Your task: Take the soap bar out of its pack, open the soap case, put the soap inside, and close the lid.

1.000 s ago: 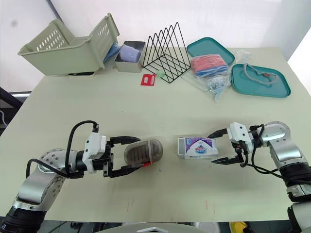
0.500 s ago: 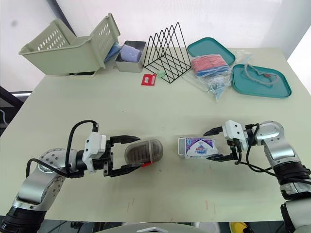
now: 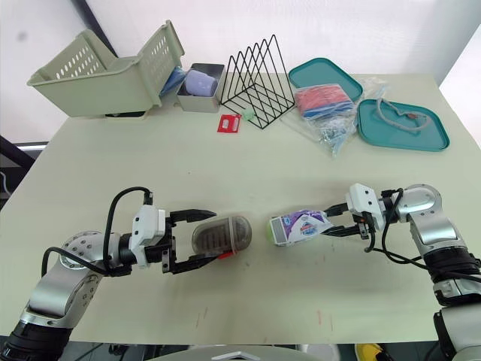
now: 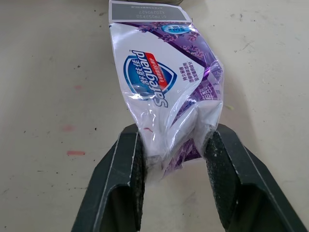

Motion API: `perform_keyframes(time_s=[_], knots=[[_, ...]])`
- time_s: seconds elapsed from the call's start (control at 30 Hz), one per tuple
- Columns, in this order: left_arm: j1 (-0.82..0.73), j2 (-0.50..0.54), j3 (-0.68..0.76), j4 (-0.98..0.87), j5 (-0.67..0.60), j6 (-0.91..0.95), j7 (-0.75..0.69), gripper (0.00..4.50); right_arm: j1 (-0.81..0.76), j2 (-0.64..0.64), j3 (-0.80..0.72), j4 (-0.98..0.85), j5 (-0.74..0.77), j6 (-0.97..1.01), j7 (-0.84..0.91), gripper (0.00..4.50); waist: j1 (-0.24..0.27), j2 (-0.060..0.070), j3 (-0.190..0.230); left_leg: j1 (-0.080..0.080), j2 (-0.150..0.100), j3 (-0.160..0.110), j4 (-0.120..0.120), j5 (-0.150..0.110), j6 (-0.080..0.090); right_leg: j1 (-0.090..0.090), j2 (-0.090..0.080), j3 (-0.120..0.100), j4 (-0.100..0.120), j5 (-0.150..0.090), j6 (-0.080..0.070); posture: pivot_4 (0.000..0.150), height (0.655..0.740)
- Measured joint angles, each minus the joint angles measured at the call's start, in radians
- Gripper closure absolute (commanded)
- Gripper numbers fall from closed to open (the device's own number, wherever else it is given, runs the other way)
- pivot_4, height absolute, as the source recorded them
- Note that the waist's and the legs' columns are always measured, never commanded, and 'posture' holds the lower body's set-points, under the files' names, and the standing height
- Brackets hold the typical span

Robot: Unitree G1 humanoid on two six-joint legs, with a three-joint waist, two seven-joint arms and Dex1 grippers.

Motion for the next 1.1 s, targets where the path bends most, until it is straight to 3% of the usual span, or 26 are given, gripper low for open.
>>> perform_keyframes(time_s=[0.3,0.33,0.37,0.43,0.47,0.9,1.1], knots=[[0.000,0.000,-0.001,-0.001,0.000,0.000,0.005,0.00,0.007,-0.002,-0.004,0.000,-0.005,-0.003,-0.018,2.78,0.000,0.000,0.000,0.000,0.000,0.000,0.000,0.000,0.000,0.000,0.000,0.000,0.000,0.000,0.000,0.150,0.7400],[0.000,0.000,-0.001,-0.001,0.000,0.000,0.005,0.00,0.009,-0.002,-0.008,0.001,-0.005,-0.003,-0.018,3.31,0.000,0.000,0.000,0.000,0.000,0.000,0.000,0.000,0.000,0.000,0.000,0.000,0.000,0.000,0.000,0.150,0.7400],[0.000,0.000,-0.001,-0.001,0.000,0.000,0.004,0.00,0.011,-0.002,-0.010,0.001,-0.004,-0.003,-0.019,3.49,0.000,0.000,0.000,0.000,0.000,0.000,0.000,0.000,0.000,0.000,0.000,0.000,0.000,0.000,0.000,0.150,0.7400],[0.000,0.000,-0.001,-0.001,0.000,0.000,0.004,0.00,0.011,-0.002,-0.012,0.001,-0.004,-0.004,-0.018,4.35,0.000,0.000,0.000,0.000,0.000,0.000,0.000,0.000,0.000,0.000,0.000,0.000,0.000,0.000,0.000,0.150,0.7400],[0.000,0.000,-0.001,-0.001,0.000,0.000,0.004,0.00,0.012,-0.002,-0.014,0.001,-0.001,-0.006,-0.015,4.44,-0.001,0.000,0.000,0.000,0.000,0.000,0.000,0.000,0.000,0.000,0.000,0.000,0.000,0.000,0.000,0.150,0.7400],[0.008,0.000,-0.001,0.000,0.000,0.000,0.002,0.00,0.012,-0.004,-0.026,0.013,-0.004,-0.018,-0.031,4.44,0.000,0.000,0.000,0.001,0.000,0.000,0.000,0.000,0.000,0.001,0.000,0.000,0.000,0.000,0.000,0.150,0.7400],[0.016,0.000,0.000,0.000,0.001,-0.001,0.002,0.00,0.037,-0.089,-0.093,0.011,-0.015,0.024,-0.086,4.44,0.005,0.000,0.000,0.000,0.000,0.000,0.000,0.000,0.000,0.001,0.000,0.000,0.000,0.000,0.000,0.150,0.7400]])
